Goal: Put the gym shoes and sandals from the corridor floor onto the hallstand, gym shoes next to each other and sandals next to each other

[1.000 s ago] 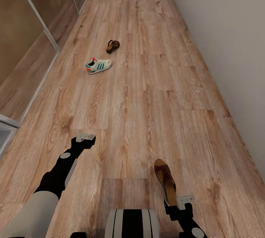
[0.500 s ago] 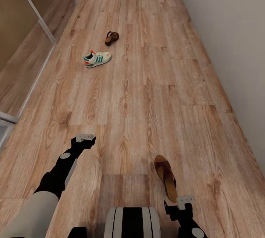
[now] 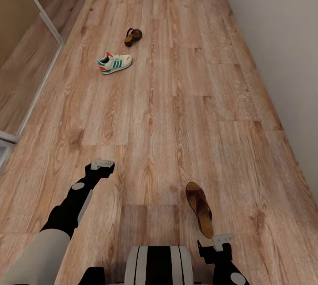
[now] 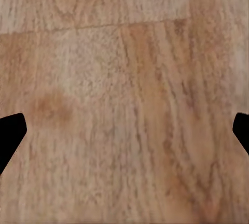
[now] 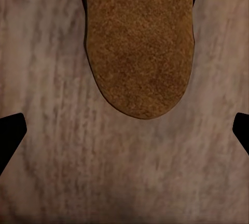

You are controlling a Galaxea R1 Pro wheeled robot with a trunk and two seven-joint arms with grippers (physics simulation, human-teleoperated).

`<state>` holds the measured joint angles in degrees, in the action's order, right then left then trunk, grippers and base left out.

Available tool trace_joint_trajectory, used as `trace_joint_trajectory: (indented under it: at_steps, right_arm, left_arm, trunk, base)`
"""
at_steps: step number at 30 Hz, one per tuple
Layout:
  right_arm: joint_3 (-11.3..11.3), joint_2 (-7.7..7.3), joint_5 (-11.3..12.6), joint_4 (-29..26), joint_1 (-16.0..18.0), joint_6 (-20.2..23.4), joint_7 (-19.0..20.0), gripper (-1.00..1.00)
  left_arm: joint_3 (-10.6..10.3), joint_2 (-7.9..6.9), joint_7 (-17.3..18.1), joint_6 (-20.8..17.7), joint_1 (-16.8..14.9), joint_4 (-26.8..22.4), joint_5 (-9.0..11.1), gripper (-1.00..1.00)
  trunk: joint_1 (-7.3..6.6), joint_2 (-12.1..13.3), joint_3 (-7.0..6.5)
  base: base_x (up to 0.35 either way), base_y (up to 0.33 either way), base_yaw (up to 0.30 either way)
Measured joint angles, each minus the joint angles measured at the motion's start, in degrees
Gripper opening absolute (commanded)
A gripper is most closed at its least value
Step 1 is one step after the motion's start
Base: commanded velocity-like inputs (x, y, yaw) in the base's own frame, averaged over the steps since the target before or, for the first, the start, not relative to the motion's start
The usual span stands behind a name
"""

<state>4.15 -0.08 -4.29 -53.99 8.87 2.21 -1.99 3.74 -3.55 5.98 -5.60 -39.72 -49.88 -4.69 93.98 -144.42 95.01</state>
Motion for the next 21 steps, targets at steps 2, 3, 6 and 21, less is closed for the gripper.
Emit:
trace_joint_trajectory:
  at_steps: [2,3,6,21]
  right_arm:
    - [0.0,0.0,0.0,0.0,0.0,-0.02,0.0,1.0]
    - [0.0,0.0,0.0,0.0,0.0,-0.03,0.0,1.0]
    - [0.0,0.0,0.0,0.0,0.0,-0.06,0.0,1.0]
    - [0.0,0.0,0.0,0.0,-0.02,-0.14,0.0,1.0]
  left_arm:
    - [0.05,-0.04,0.0,-0.01,0.13,-1.05,0.0,1.0]
    - [0.06,-0.05,0.0,-0.01,0.16,-1.23,0.0,1.0]
    - [0.08,-0.11,0.0,-0.01,0.21,-1.54,0.0,1.0]
    - [0.09,-0.1,0.02,0.0,0.35,-1.87,0.03,1.0]
  trunk:
    - [0.0,0.0,0.0]
    - [0.0,0.0,0.0]
    - [0.0,0.0,0.0]
    - [-0.03,0.0,0.0]
  base:
    - [0.0,0.0,0.0]
    - [0.0,0.0,0.0]
    - [0.0,0.0,0.0]
    - [0.167,0.0,0.0]
